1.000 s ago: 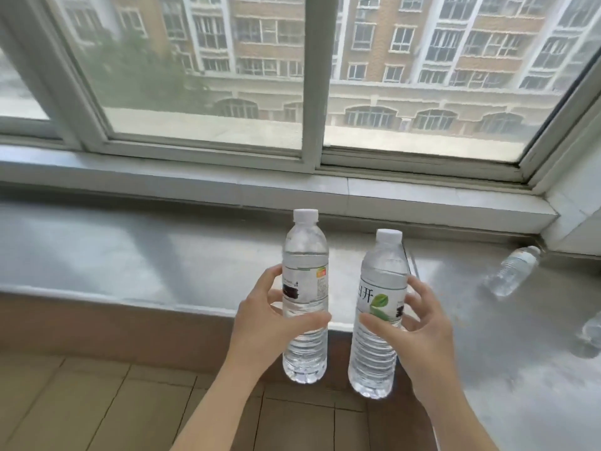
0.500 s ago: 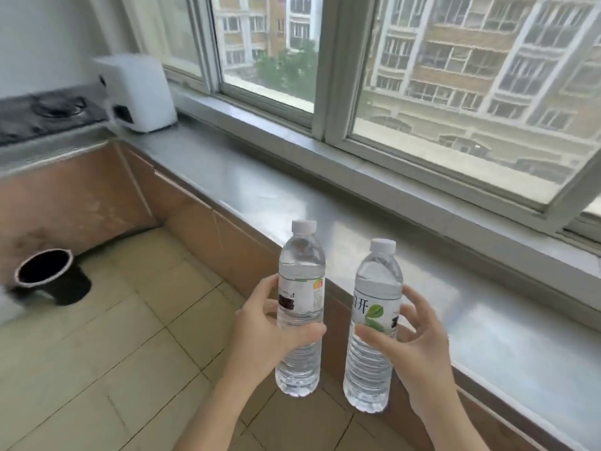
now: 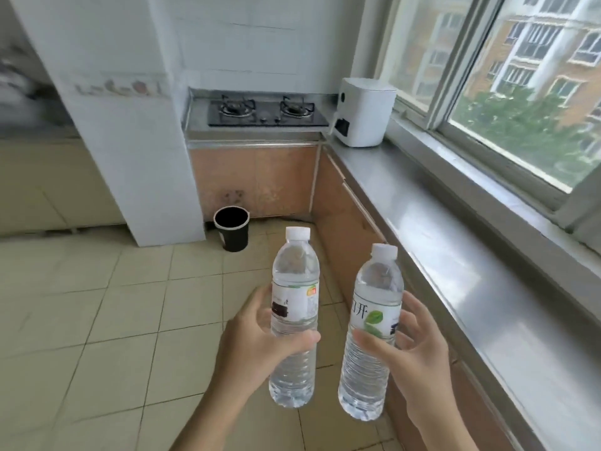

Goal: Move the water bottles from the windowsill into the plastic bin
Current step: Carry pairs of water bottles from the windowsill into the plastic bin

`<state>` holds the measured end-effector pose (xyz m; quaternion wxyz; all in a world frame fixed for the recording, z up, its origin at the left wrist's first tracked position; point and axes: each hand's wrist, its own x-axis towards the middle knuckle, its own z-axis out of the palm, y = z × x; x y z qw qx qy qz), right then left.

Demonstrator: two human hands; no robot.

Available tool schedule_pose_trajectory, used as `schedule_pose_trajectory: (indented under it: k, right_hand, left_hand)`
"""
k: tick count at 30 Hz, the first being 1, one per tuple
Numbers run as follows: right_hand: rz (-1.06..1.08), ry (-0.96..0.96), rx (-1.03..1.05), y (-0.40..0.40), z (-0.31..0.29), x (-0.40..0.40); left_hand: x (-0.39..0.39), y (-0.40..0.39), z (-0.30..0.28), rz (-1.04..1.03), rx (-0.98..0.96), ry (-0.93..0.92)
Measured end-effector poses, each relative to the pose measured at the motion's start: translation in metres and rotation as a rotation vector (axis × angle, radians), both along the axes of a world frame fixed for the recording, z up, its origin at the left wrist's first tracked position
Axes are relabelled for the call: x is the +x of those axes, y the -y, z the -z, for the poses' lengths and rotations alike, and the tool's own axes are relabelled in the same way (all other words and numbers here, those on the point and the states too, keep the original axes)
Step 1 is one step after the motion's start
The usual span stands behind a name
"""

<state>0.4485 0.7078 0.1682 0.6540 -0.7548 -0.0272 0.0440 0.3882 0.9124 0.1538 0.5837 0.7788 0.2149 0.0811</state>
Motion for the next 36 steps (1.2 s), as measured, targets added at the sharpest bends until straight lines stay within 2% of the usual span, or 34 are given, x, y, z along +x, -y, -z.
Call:
schedule_pose_trajectory:
  k: [11, 23, 29, 36]
  right_hand:
    - [-0.43, 0.015, -0.058, -0.158, 0.011, 0.121]
    - [-0.809, 0.054, -0.062, -0.357, 0.01, 0.218]
    - [-0.894, -0.018, -0.072, -0.475, 0.024, 0.229]
    - [-0.871, -0.021, -0.078, -0.616, 0.031, 0.23]
  left_hand:
    - [0.045, -0.119, 0.013, -0.456, -0.021, -0.03]
    - [0.099, -0.261, 0.009, -0.818, -0.087, -0.049]
    - [0.099, -0.359, 0.019, -0.931, -0.103, -0.041]
    - [0.098, -0.503, 0.021, -0.941, -0.111, -0.042]
